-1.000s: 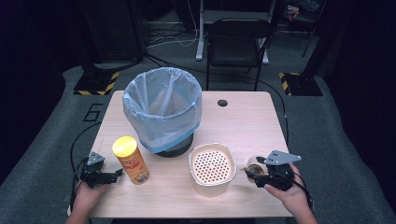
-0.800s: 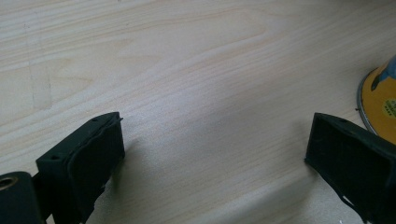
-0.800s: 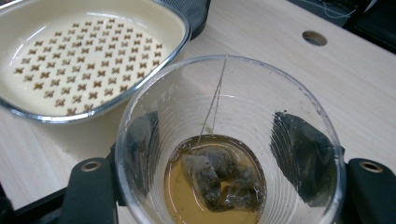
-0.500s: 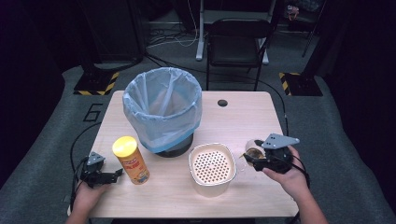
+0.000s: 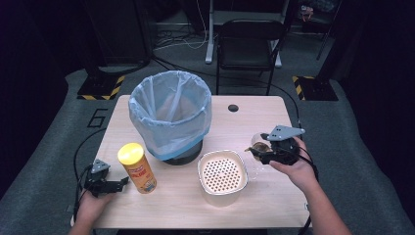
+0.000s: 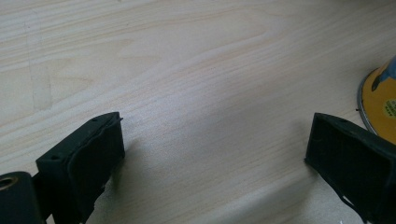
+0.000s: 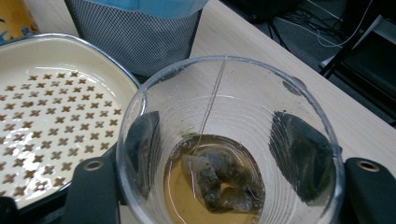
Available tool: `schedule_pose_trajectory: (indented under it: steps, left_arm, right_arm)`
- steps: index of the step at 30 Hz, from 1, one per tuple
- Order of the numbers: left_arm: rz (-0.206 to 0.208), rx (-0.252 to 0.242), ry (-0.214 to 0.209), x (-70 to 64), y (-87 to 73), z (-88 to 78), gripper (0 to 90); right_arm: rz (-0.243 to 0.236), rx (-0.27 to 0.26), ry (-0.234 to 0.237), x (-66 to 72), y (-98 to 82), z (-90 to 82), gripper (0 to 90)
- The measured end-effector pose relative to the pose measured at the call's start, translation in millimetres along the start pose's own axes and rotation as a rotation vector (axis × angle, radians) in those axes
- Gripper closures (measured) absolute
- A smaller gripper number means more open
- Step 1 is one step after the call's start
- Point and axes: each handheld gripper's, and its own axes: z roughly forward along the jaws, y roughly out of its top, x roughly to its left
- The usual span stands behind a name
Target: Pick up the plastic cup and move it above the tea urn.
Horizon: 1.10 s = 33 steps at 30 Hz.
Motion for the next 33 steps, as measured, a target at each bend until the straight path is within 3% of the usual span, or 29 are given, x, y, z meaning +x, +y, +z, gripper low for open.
schedule_pose_trajectory:
  steps: [6,21,28,33]
  left_arm:
    - [0.000,0.000,0.000,0.0,0.1,0.1,4.0]
    - [-0.001,0.000,0.000,0.0,0.1,0.1,4.0]
    - [-0.001,0.000,0.000,0.0,0.1,0.1,4.0]
    - [-0.001,0.000,0.000,0.0,0.1,0.1,4.0]
  right_arm:
    - [-0.049,-0.006,-0.006,-3.8,4.3,10.8,33.9]
    - [-0.066,-0.017,0.009,-5.2,14.1,22.3,34.1]
    - [-0.166,-0.044,-0.017,0.7,25.4,19.6,34.4]
    - [-0.253,-0.097,-0.025,12.0,36.5,14.8,34.5]
